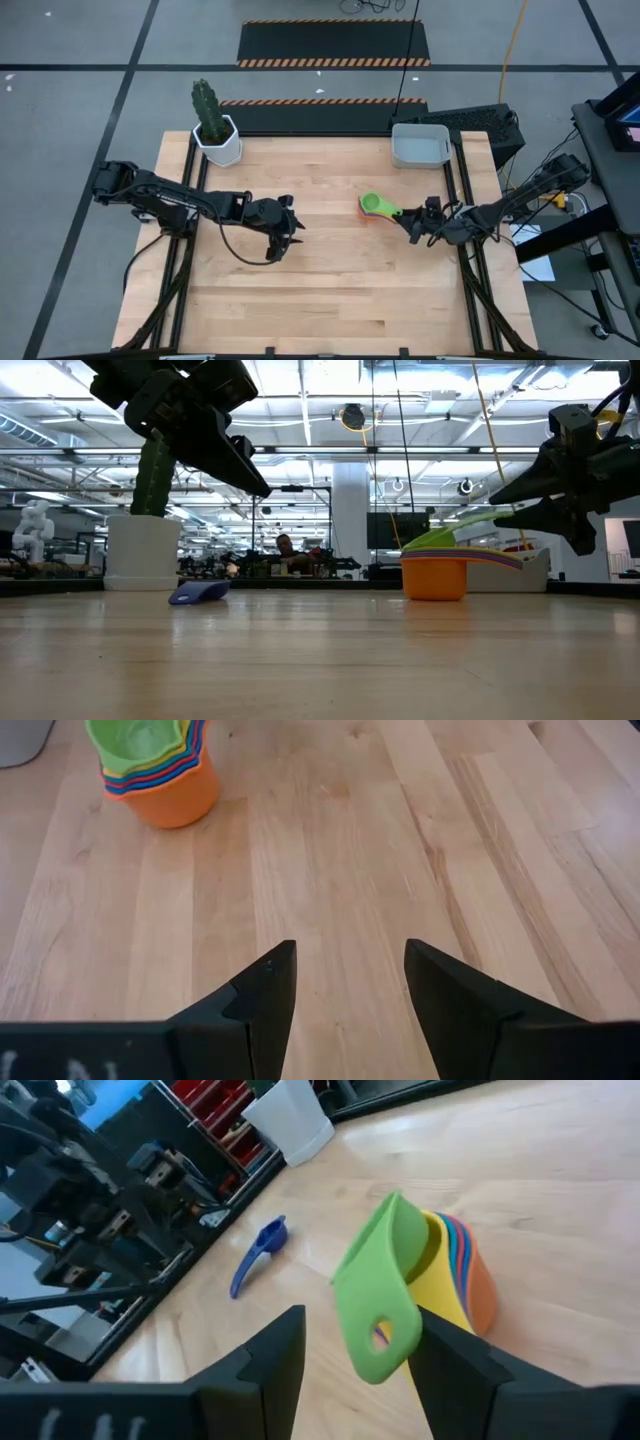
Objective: Nest measuring cups in basket
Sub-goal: Stack the green measuring cup on top of the yellow measuring cup
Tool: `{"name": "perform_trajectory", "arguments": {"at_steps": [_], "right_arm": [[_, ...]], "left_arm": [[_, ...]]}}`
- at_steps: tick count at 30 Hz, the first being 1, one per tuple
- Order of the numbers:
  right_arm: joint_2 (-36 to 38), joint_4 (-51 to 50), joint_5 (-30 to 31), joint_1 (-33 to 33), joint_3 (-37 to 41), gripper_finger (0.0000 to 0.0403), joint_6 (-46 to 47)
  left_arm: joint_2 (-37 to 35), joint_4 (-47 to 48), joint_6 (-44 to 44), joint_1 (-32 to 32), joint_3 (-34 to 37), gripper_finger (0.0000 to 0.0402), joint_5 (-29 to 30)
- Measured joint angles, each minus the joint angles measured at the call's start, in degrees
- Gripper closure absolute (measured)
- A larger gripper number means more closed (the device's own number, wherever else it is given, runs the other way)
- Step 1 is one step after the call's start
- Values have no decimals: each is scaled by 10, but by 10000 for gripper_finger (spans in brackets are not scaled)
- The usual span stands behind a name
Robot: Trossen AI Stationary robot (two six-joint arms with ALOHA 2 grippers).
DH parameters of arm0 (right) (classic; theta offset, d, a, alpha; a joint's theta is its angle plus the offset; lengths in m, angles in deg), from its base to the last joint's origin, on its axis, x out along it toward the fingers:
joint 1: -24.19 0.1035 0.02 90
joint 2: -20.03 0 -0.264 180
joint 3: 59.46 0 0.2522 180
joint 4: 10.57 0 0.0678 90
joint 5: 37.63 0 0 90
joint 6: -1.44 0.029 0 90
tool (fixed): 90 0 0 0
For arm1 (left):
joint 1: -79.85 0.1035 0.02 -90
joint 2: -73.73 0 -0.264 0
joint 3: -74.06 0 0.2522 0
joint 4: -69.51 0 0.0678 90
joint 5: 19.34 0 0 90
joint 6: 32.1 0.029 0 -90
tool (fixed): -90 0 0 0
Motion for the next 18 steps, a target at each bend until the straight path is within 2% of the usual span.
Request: {"name": "perform_trajectory", "arguments": {"at_steps": [8, 13, 18], "right_arm": [[55, -107, -73, 0, 0, 241, 47], [68, -122, -73, -1, -8, 241, 23], [80, -230, -42, -16, -75, 241, -11]], "left_arm": [[0, 7, 0, 1, 0, 213, 0], [0, 4, 2, 2, 0, 213, 0], [0, 4, 0, 2, 0, 213, 0]]}}
